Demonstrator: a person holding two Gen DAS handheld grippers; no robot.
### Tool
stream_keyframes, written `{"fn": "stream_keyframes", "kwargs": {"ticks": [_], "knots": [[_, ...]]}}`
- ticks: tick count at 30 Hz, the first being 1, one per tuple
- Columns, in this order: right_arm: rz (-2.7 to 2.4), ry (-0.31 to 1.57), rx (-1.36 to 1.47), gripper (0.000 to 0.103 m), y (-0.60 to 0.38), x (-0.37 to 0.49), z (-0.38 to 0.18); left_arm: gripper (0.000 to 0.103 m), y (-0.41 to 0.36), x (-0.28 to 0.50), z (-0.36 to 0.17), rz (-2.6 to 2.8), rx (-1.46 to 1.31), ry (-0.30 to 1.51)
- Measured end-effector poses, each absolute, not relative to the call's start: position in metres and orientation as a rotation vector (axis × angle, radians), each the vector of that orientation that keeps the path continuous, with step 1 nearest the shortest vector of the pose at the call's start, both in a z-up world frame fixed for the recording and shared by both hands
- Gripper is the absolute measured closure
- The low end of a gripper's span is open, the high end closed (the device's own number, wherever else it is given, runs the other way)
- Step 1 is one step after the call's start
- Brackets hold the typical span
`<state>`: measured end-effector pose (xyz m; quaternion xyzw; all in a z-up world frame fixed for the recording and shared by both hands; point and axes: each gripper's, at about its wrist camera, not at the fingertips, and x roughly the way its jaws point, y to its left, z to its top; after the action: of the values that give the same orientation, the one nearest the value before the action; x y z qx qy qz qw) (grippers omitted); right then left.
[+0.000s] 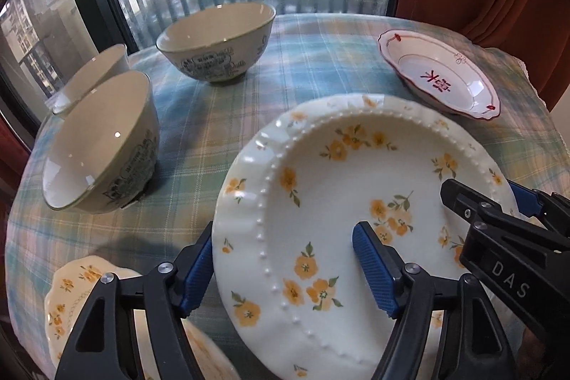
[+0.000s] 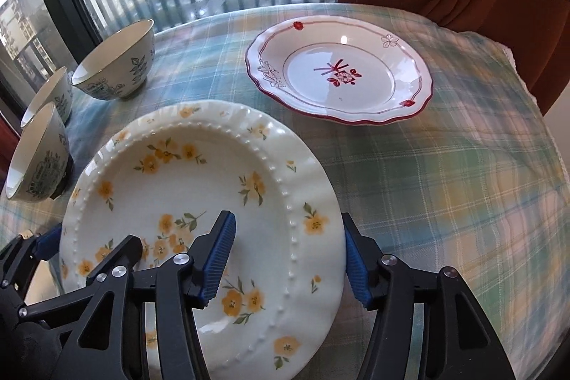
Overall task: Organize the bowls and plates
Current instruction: 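Carry the dotted-rim plate onto the scalloped plate and open the right gripper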
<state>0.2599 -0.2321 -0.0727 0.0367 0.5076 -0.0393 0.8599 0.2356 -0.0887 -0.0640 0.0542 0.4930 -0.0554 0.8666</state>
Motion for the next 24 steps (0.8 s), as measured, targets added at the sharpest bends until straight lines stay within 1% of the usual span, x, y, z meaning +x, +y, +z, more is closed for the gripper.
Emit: {"fn": "stream_keyframes", "kwargs": {"ticks": [11,24], "knots": [[-0.100,0.999,0.073,0.041,-0.228,0.231,-0.046,0.028,-0.080,0.210,-0.040,-0.134,0.101,0.965],[-0.092,0.932,0.045,0.041,-0.199,0.191,-0.020,0.028,-0.052,0.171,-0.019,-0.128,0.072,0.905]]}}
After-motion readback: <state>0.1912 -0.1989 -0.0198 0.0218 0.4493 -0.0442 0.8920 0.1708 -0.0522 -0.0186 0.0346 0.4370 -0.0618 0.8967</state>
